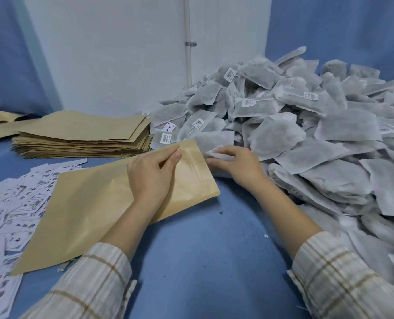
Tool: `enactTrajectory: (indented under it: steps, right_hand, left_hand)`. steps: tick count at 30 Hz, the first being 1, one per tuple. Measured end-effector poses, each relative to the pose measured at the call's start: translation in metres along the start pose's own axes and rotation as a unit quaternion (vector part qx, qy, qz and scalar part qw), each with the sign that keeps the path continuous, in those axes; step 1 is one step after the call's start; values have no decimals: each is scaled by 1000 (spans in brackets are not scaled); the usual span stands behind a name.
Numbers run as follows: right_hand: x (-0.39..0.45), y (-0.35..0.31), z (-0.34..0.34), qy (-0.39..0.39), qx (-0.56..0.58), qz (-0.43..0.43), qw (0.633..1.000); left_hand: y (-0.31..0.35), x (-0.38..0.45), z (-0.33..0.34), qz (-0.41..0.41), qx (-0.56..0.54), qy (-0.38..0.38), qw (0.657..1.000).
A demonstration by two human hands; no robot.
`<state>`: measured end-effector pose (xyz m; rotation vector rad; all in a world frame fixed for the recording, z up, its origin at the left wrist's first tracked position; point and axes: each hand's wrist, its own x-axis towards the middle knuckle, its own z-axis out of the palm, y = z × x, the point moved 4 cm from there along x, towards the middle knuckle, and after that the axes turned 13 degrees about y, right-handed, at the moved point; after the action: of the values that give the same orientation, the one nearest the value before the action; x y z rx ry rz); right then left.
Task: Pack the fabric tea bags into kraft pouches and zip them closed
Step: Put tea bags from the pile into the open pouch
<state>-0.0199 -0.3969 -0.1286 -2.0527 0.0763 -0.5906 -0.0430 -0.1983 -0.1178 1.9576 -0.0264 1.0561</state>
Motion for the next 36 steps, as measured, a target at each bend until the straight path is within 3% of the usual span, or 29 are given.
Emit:
enactTrajectory:
  steps: [3,9,13,17,21,23,25,27,30,33,36]
  right_hand:
    - [3,-2,-4,28,77,32,996]
    - [4,-15,-27,253,161,45,953]
    - [-3,-18,-21,282,230,137,921]
    - [-15,-21,0,233,173,143,946]
    - [-23,-35,12,145,103,80,981]
    - [-27,-45,17,-6,86,35,996]
    - [-38,-52,25,-175,74,15,982]
    - [-46,-51,32,-269,41,21,962]
    - [-37,-48,28,-257,-17,-46,965]
    - [-19,-47,2,-145,-54,-91,984]
    - [-11,-40,-16,-175,-189,-66,964]
  left_hand:
    - [-4,4,-3,-13,-10,2,1000]
    - [-7,12,-7,-39,-19,4,999]
    - [-5,12,-9,-39,-34,4,999]
    - [7,11,-12,-13,-77,10,997]
    - [19,11,-16,21,-112,5,993]
    - [20,10,-16,22,-117,-11,993]
    - [20,8,-13,26,-118,-37,992]
    - [17,6,-11,21,-119,-55,991]
    - [8,10,-14,-5,-106,-36,994]
    - [-4,21,-22,-31,-97,6,995]
    - [-9,30,-31,-41,-104,34,993]
